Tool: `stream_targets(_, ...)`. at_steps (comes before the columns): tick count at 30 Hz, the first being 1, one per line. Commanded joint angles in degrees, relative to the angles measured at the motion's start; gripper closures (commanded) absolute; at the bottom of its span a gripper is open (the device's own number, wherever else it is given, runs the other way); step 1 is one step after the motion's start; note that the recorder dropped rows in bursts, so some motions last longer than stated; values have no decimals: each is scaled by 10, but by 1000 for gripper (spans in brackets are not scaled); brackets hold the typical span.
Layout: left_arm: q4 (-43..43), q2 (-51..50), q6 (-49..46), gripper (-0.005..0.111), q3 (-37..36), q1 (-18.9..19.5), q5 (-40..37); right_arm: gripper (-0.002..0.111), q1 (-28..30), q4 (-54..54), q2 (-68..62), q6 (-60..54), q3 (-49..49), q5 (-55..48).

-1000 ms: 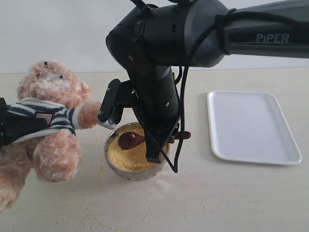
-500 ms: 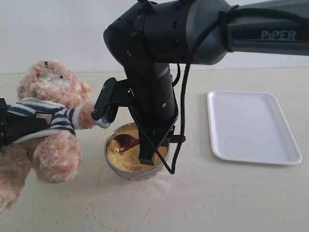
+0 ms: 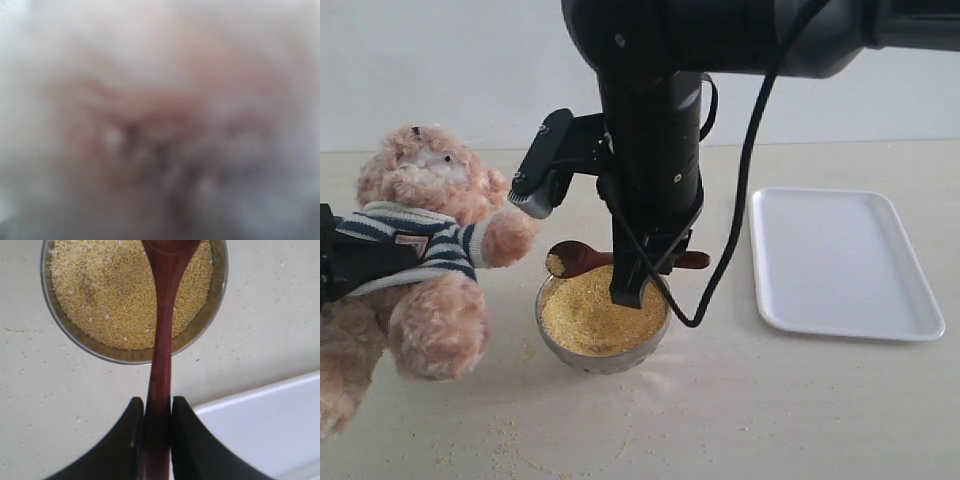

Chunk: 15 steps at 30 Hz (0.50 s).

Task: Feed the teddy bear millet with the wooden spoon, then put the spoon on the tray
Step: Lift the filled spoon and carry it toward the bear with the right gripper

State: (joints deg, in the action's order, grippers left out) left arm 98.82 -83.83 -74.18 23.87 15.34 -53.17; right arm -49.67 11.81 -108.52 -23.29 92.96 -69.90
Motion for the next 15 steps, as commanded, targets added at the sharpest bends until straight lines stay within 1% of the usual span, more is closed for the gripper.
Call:
stream_targets(1, 11, 1, -5, 102, 3, 1, -19, 109, 19, -26, 13, 5, 2, -1)
stream_targets(4, 11, 1, -5, 102, 3, 1, -19, 109, 28, -47, 20, 3, 2, -1)
stream_targets(8, 11, 1, -5, 102, 3, 1, -22, 109, 41, -47, 31, 4, 2, -1)
stream_targets(15, 11, 1, -9, 102, 3, 1, -23, 109, 46, -50, 43, 39, 1, -1)
